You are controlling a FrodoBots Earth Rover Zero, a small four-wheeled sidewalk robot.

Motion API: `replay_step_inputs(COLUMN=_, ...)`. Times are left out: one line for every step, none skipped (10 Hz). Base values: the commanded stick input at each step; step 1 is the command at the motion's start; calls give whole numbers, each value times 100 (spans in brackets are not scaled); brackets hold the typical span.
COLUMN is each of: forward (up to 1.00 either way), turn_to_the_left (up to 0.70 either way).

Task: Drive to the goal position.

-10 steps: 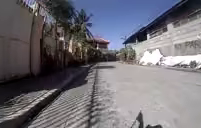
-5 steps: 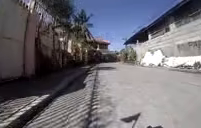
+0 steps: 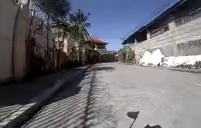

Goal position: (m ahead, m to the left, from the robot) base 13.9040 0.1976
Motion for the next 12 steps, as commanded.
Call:
replay_step_inputs(forward=70, turn_to_the_left=-3)
replay_step_inputs(forward=70, turn_to_the_left=-3)
replay_step_inputs(forward=70, turn_to_the_left=-3)
replay_step_inputs(forward=70, turn_to_the_left=-3)
replay_step_inputs(forward=70, turn_to_the_left=-3)
replay_step_inputs(forward=70, turn_to_the_left=-3)
replay_step_inputs(forward=70, turn_to_the_left=-3)
replay_step_inputs(forward=70, turn_to_the_left=-3)
replay_step_inputs(forward=70, turn_to_the_left=-3)
replay_step_inputs(forward=70, turn_to_the_left=-3)
replay_step_inputs(forward=70, turn_to_the_left=-3)
replay_step_inputs(forward=70, turn_to_the_left=-3)
